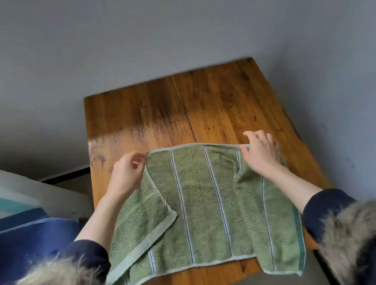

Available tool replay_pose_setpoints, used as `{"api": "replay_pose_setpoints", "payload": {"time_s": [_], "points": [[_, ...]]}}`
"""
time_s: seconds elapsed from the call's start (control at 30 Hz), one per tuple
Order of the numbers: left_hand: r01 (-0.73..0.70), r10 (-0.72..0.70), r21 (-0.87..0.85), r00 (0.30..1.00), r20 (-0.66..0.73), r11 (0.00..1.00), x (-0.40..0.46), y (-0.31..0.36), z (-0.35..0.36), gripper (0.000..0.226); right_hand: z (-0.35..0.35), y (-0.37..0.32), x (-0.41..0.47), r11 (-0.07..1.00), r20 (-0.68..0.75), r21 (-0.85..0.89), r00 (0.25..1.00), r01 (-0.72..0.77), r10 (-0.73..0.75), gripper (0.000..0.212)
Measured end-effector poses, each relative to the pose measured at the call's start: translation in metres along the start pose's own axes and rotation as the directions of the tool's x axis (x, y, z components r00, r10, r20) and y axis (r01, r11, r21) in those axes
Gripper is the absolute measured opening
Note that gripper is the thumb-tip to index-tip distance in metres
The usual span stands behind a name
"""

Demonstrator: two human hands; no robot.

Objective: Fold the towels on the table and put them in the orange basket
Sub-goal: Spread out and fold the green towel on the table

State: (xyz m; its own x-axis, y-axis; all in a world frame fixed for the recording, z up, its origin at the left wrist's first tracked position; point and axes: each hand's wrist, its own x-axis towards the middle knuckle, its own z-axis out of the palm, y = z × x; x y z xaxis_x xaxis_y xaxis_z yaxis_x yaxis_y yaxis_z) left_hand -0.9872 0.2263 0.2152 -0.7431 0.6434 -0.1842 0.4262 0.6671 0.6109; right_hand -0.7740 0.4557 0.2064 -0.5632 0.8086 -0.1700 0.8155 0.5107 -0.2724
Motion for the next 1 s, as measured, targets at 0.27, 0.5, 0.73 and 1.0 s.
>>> {"api": "replay_pose_setpoints", "payload": {"time_s": [0.27,0.5,0.73,1.0], "points": [[-0.164,0.120,0.150,0.956,0.267,0.975,-0.063,-0.053,0.068,0.026,0.095,-0.039,-0.048,0.987,0.251,0.028,0.955,0.158,-0.160,0.050],[-0.349,0.256,0.366,0.925,0.281,0.863,-0.089,-0.072,0.088,0.048,0.150,-0.078,-0.096,0.984,0.370,-0.102,0.924,0.147,-0.099,0.064],[-0.183,0.181,0.010,0.979,0.094,0.983,-0.091,-0.083,0.082,0.018,0.159,-0.075,-0.099,0.973,0.393,-0.183,0.918,0.138,-0.055,0.066],[0.249,-0.302,-0.592,0.953,0.010,0.766,-0.036,-0.141,-0.008,0.015,0.158,-0.081,-0.101,0.972,0.404,-0.211,0.915,0.102,-0.009,0.068]]}}
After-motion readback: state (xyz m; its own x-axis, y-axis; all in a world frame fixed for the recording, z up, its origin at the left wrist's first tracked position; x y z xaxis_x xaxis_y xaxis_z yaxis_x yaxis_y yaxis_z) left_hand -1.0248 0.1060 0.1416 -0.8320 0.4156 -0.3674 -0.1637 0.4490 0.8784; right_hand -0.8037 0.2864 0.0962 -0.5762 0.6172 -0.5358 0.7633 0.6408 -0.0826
